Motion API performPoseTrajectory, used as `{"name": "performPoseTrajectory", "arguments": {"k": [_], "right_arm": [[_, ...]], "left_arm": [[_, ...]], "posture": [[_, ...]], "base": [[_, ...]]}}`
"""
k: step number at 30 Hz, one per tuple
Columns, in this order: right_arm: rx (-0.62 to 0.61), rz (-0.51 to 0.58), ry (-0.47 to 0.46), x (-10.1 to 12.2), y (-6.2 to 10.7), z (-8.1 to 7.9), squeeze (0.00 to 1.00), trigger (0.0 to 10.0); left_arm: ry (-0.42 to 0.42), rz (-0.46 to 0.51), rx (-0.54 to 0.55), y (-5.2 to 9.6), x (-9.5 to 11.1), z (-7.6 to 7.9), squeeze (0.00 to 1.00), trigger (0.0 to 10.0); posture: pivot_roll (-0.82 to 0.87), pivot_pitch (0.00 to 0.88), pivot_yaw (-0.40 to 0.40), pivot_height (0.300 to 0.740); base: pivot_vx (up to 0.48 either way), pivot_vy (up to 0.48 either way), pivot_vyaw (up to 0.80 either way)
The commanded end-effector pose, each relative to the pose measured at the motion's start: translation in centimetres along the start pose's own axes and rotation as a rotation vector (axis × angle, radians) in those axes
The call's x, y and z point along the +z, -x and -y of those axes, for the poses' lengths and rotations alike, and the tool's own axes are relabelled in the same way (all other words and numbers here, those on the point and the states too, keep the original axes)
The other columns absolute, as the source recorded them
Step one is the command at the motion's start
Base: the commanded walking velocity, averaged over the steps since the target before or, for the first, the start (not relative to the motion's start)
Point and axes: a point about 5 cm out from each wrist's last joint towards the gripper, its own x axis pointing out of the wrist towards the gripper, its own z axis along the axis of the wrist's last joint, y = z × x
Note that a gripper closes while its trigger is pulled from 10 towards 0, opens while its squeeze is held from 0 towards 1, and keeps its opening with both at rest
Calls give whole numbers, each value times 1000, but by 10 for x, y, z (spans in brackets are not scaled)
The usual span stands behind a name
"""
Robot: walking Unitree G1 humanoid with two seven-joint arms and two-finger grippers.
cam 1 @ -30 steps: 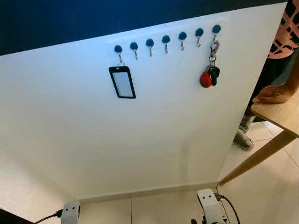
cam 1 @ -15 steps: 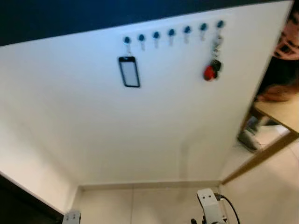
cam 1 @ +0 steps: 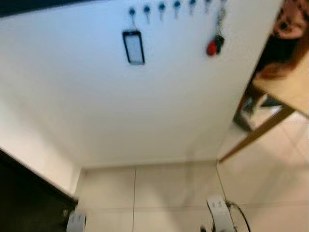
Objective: Hang keys on a hook
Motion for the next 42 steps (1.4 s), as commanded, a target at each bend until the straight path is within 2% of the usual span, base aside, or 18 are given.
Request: {"name": "performPoseTrajectory", "arguments": {"k": [1,7,42], "right_arm": [[21,-100,-8,-27,3,-8,0,10000],[12,-103,-22,-27,3,-6,0,10000],[-2,-107,8,-22,3,-1,0,10000]], "left_arm": [[-4,-32,22,3,-10,-7,0,10000],[-19,-30,20,2,-10,-7,0,10000],[-78,7,-20,0,-1,2,0,10000]], "posture": [[-128,51,135,740],[-130,50,135,740],[-134,40,136,740]], "base": [[0,0,0],[0,0,-190],[0,0,-800]]}}
